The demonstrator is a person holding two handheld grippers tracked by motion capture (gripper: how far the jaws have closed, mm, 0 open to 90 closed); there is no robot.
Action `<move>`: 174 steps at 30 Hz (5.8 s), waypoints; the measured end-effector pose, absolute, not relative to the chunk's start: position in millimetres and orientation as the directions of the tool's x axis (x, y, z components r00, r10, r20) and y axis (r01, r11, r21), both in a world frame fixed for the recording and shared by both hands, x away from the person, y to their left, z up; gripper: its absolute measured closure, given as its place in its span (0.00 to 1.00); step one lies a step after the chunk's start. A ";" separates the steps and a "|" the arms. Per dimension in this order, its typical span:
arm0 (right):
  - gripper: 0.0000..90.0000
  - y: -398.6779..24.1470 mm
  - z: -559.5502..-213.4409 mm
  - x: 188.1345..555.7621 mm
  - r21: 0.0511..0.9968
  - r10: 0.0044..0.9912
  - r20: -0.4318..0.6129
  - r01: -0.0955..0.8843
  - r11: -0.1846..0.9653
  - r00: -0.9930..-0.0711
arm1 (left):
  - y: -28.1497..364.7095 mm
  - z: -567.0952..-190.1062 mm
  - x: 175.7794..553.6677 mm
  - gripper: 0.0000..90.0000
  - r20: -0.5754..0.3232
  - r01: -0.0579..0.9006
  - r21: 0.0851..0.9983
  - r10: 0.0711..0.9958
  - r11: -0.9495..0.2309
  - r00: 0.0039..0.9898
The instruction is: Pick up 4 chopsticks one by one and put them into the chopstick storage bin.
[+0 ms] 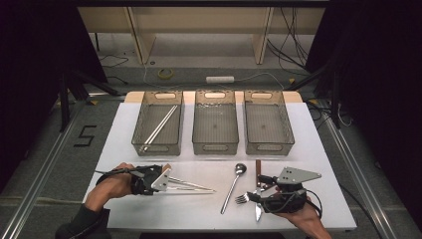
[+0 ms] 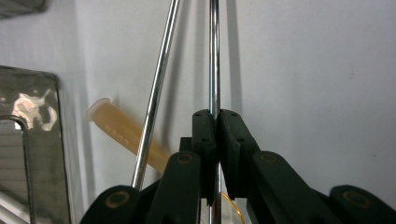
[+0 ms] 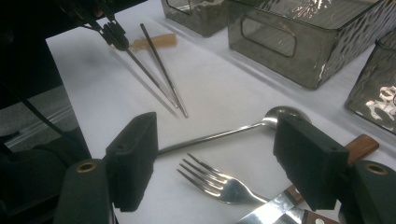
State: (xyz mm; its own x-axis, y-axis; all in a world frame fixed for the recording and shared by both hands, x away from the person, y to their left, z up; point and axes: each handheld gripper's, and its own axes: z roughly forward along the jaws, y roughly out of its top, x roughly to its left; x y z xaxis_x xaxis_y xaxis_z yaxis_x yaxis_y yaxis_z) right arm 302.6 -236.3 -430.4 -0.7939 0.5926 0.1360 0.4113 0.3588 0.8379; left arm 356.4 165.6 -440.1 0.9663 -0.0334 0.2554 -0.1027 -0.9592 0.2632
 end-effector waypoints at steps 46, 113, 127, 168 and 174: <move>0.33 -235.8 -429.7 301.6 0.848 0.596 0.134 0.403 0.344 -0.792 | 186.1 -390.4 412.7 0.94 0.107 0.374 0.741 0.647 -0.558 0.755; 0.29 -234.0 -430.5 301.3 0.850 0.588 0.132 0.396 0.347 -0.798 | 232.2 -429.3 495.6 0.93 0.041 0.558 0.740 0.855 -0.374 0.518; 0.29 -233.7 -429.6 299.9 0.848 0.585 0.130 0.396 0.354 -0.801 | 229.9 -428.2 495.6 0.75 0.029 0.596 0.706 0.856 -0.383 0.515; 0.29 -232.5 -429.6 299.0 0.846 0.583 0.117 0.388 0.366 -0.804 | 161.3 -426.4 388.0 0.35 0.147 0.282 0.512 0.406 -0.811 0.902; 0.29 -232.2 -429.9 298.8 0.843 0.583 0.119 0.392 0.368 -0.804 | 154.6 -435.5 385.9 0.39 0.159 0.276 0.451 0.380 -0.849 0.911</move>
State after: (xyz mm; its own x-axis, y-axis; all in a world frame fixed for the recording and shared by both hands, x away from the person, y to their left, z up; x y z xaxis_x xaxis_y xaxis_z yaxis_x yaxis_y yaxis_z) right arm 298.8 -232.2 -429.9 -0.8037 0.5830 0.1192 0.3923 0.3684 0.8429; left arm 385.9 154.6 -435.5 0.9110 0.3805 0.1591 0.2759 -0.8491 0.4505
